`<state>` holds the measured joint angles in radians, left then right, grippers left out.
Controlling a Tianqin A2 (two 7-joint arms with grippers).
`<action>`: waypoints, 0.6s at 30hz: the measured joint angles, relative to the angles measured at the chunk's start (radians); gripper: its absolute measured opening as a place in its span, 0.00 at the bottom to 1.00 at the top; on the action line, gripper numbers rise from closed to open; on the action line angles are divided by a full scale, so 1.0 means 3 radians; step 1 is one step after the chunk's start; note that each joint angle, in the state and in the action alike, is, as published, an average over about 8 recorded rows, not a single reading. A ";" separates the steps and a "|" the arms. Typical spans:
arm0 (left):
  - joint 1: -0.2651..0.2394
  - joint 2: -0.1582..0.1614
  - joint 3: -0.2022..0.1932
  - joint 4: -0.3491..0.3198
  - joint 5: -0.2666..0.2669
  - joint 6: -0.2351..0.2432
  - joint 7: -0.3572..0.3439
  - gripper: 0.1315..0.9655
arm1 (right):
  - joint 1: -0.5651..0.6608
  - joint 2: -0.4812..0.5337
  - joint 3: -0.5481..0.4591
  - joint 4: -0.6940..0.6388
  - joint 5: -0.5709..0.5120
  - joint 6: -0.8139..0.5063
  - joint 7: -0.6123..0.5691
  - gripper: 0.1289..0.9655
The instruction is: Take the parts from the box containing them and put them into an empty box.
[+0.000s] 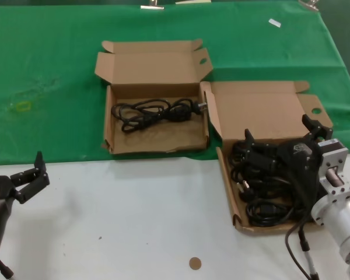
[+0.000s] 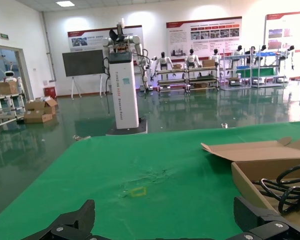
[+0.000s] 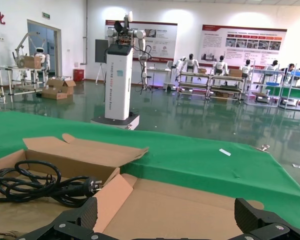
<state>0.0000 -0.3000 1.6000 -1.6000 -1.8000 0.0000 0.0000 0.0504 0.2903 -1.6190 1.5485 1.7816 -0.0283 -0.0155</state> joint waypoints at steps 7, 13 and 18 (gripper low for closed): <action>0.0000 0.0000 0.0000 0.0000 0.0000 0.0000 0.0000 1.00 | 0.0000 0.0000 0.0000 0.0000 0.0000 0.0000 0.0000 1.00; 0.0000 0.0000 0.0000 0.0000 0.0000 0.0000 0.0000 1.00 | 0.0000 0.0000 0.0000 0.0000 0.0000 0.0000 0.0000 1.00; 0.0000 0.0000 0.0000 0.0000 0.0000 0.0000 0.0000 1.00 | 0.0000 0.0000 0.0000 0.0000 0.0000 0.0000 0.0000 1.00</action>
<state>0.0000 -0.3000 1.6000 -1.6000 -1.8000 0.0000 0.0000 0.0504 0.2903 -1.6190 1.5485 1.7816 -0.0283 -0.0155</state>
